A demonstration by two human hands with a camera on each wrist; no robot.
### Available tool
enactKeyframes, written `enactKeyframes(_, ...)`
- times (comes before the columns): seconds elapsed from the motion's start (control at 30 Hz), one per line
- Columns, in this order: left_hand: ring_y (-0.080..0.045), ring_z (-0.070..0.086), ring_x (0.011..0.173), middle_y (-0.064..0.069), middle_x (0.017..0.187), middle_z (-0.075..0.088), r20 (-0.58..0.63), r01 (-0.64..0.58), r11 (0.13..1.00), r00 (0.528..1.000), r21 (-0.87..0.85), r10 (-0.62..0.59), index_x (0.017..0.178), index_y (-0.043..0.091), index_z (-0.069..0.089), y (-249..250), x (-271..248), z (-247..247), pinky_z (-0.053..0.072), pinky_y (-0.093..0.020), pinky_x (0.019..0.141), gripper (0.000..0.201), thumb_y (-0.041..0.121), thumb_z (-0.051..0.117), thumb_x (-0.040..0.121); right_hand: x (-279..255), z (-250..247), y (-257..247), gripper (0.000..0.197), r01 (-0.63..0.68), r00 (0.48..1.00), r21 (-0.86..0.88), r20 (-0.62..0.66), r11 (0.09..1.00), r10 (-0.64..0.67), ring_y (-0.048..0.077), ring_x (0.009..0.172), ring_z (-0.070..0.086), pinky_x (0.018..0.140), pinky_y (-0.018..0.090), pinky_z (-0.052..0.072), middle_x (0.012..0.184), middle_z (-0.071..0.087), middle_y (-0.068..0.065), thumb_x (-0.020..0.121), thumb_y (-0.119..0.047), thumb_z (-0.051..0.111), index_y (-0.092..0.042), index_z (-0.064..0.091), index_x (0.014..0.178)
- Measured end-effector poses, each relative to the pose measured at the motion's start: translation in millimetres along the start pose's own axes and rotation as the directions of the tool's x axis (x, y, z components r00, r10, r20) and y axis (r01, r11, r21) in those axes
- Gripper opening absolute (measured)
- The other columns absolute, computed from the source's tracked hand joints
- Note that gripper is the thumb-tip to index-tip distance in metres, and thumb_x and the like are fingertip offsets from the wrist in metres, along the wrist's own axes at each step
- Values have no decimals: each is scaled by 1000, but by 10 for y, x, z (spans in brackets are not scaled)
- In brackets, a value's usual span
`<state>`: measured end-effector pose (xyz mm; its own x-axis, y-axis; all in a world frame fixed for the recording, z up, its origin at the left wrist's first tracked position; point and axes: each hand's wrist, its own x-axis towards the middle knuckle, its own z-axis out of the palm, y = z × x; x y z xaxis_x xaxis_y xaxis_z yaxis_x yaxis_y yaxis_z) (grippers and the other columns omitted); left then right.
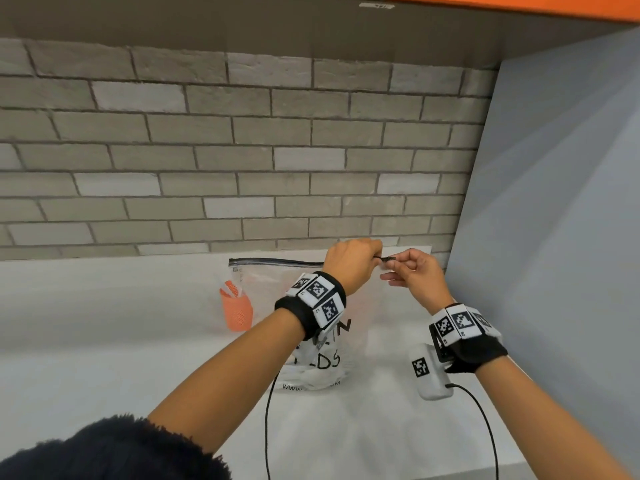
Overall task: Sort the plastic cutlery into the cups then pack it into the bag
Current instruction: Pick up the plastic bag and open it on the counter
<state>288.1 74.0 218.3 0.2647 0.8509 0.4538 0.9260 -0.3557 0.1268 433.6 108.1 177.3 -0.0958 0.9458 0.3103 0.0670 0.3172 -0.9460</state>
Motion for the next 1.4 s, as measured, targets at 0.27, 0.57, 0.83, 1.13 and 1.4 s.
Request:
enactKeyframes(0.27,-25,60,94,-5,104,64,-48,154,984,987,90,-150,106,13,61,-958,-523,-380,40,-31,76,23,28,47,96,70,95,28,21,8,1000,48,-14,999,-7,8,52,69,53,17,55,83,64,11,93,2,49,-13,49,78)
enactKeyframes(0.57,-26,61,92,-3,100,66,-39,402,912,916,85,-400,99,15,66,-1714,-1129,-670,44,-31,73,16,22,55,91,100,225,3,21,32,999,80,10,996,-33,7,65,71,60,17,56,85,66,14,93,0,49,-14,48,78)
enactKeyframes(0.83,-18,58,78,-4,84,67,50,419,895,908,-154,-416,88,11,70,-1418,-883,-608,42,-27,69,32,40,57,89,71,287,-130,19,18,1000,-26,-20,1000,-18,5,50,66,52,15,54,68,67,9,79,-14,73,-12,57,69)
enactKeyframes(1.13,-24,59,86,-8,95,67,168,350,937,923,-1,-345,102,13,65,-1069,-596,-493,40,-29,70,19,24,51,94,25,352,-227,28,11,995,-542,89,840,45,10,61,48,55,18,40,67,51,-2,71,-25,80,-14,67,93)
enactKeyframes(1.4,-27,60,92,-6,109,60,2,320,939,946,125,-323,112,15,49,-886,-743,-117,40,-31,68,49,55,56,84,-50,401,-57,8,-408,852,-361,182,839,492,24,70,60,60,29,57,100,58,18,92,-7,54,-2,60,95)
